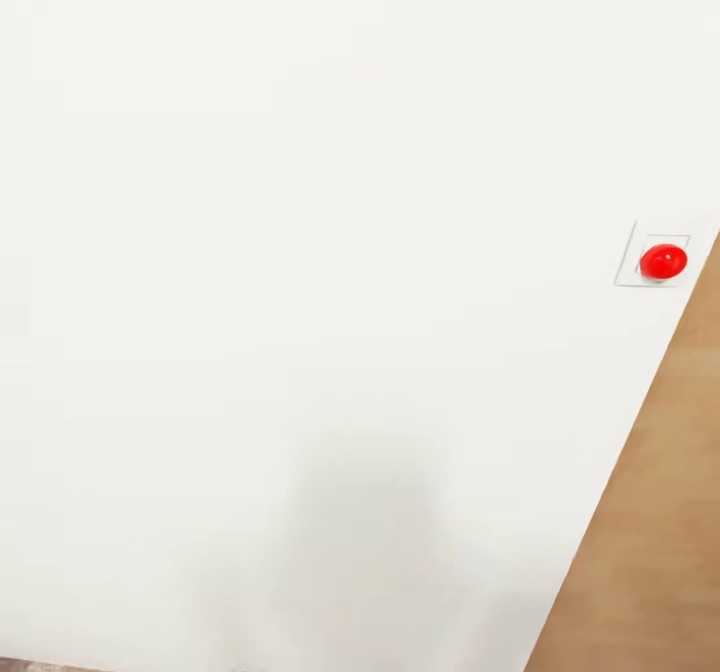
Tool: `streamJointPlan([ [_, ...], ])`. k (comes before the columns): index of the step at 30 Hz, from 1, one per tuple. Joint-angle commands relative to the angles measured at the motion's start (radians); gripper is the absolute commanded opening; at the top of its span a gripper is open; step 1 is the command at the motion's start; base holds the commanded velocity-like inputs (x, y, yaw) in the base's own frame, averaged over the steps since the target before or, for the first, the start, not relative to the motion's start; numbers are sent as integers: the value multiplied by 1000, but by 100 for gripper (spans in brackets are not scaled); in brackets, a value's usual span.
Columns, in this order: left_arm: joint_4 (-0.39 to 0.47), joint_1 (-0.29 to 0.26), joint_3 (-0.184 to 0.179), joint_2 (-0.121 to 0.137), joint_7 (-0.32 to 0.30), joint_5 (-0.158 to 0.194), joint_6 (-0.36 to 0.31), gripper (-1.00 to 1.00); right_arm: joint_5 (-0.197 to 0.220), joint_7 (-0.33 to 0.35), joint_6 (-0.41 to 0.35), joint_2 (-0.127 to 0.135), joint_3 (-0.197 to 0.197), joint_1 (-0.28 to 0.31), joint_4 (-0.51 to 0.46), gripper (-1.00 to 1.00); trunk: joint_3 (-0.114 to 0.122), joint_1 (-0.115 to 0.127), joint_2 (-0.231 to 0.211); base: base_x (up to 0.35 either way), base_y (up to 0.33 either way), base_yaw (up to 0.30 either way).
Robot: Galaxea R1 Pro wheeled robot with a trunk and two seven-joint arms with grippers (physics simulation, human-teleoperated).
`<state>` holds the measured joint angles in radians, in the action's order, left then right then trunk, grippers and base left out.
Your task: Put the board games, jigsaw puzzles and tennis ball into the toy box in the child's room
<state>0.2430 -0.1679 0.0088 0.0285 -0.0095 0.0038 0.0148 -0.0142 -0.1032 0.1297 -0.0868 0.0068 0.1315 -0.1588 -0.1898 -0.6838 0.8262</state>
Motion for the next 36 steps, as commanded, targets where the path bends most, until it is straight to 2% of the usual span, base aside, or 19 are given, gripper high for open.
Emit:
streamJointPlan([
  [1,-1,-1,0,0,-2,0,1,100,-2,-4,3,-1,1,0,1,100,2,4,-6,0,0,274],
  [11,-1,-1,0,-4,-1,3,6,100,-5,-4,4,-2,1,0,4,100,30,42,-76,0,0,277],
  [17,-1,-1,0,-6,3,4,7,100,-6,-5,4,-8,2,0,4,100,23,42,-76,0,0,160],
  [18,-1,-1,0,-7,5,4,6,100,-8,-6,4,-19,2,0,4,100,21,42,-76,0,0,31],
  [21,-1,-1,-1,-8,6,3,6,100,-9,-8,4,-25,2,0,4,100,16,42,-76,0,0,19],
  [36,-1,-1,-2,-6,1,2,8,100,-10,-7,4,-27,4,0,5,100,-7,42,-76,0,0,68],
])
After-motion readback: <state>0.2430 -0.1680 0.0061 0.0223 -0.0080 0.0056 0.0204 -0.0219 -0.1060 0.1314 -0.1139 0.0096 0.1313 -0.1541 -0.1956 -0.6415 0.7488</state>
